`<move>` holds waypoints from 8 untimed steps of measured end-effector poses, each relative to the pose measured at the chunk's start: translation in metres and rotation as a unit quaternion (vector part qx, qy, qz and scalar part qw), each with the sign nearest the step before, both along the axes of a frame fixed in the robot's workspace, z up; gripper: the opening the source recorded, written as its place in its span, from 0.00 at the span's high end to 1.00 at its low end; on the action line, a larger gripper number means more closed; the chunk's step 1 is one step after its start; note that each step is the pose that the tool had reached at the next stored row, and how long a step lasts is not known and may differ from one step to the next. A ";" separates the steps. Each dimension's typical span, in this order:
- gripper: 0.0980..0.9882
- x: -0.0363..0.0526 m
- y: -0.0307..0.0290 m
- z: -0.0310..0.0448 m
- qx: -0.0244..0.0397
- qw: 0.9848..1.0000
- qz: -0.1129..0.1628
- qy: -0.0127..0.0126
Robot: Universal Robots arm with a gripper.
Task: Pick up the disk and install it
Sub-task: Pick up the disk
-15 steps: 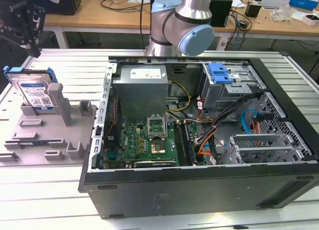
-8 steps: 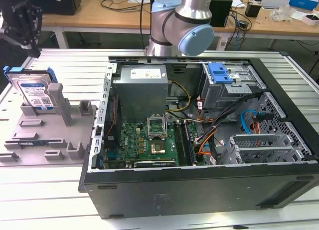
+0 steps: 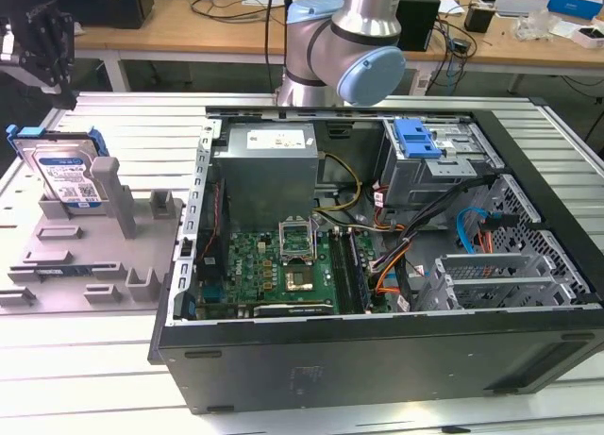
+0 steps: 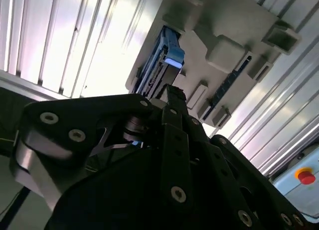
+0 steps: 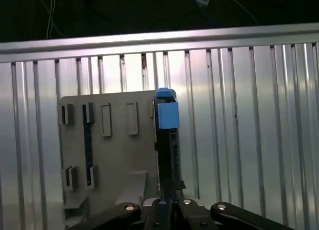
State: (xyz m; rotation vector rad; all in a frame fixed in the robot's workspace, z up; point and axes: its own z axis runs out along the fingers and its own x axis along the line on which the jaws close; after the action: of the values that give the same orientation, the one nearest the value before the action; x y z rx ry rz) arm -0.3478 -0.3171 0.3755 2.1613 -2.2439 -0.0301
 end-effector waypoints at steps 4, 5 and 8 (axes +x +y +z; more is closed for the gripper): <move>0.78 0.0000 0.0000 0.0000 0.000 0.999 0.033 0.000; 0.71 0.0000 0.0000 0.0000 0.000 0.999 0.041 0.000; 0.57 -0.0001 0.0000 -0.0001 -0.001 0.999 0.048 0.000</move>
State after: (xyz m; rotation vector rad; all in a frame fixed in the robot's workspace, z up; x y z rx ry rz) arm -0.3479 -0.3171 0.3755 2.2648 -2.1355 -0.0253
